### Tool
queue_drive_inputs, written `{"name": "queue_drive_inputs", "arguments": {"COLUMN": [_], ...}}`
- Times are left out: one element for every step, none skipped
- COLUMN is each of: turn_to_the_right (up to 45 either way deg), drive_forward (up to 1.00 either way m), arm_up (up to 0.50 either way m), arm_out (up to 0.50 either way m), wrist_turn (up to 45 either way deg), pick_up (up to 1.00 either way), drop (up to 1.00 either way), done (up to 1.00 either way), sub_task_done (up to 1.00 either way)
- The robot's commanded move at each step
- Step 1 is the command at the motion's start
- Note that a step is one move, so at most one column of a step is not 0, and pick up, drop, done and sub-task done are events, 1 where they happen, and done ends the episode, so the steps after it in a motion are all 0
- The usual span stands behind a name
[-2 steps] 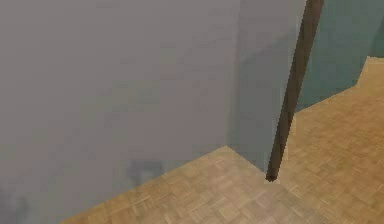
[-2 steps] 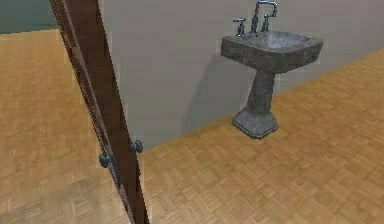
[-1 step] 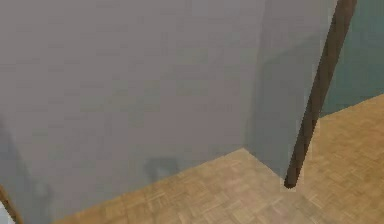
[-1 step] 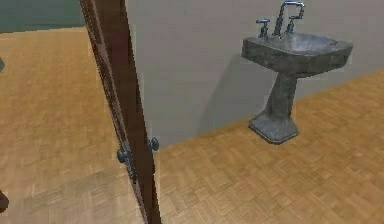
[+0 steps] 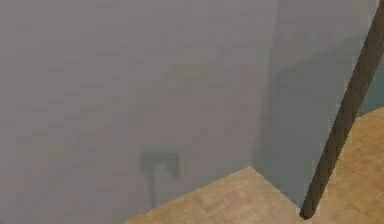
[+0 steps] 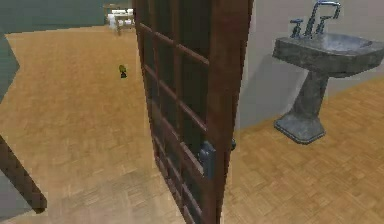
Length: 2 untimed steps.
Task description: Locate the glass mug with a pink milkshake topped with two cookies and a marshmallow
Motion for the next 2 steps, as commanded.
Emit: {"name": "queue_drive_inputs", "arguments": {"turn_to_the_right": [45.0, 6.0], "drive_forward": [0.0, 0.0], "arm_up": [0.0, 0.0], "arm_out": [0.0, 0.0], "wrist_turn": [0.0, 0.0], "pick_up": [0.0, 0.0], "drop": [0.0, 0.0], "done": [0.0, 0.0], "sub_task_done": [0.0, 0.0]}}
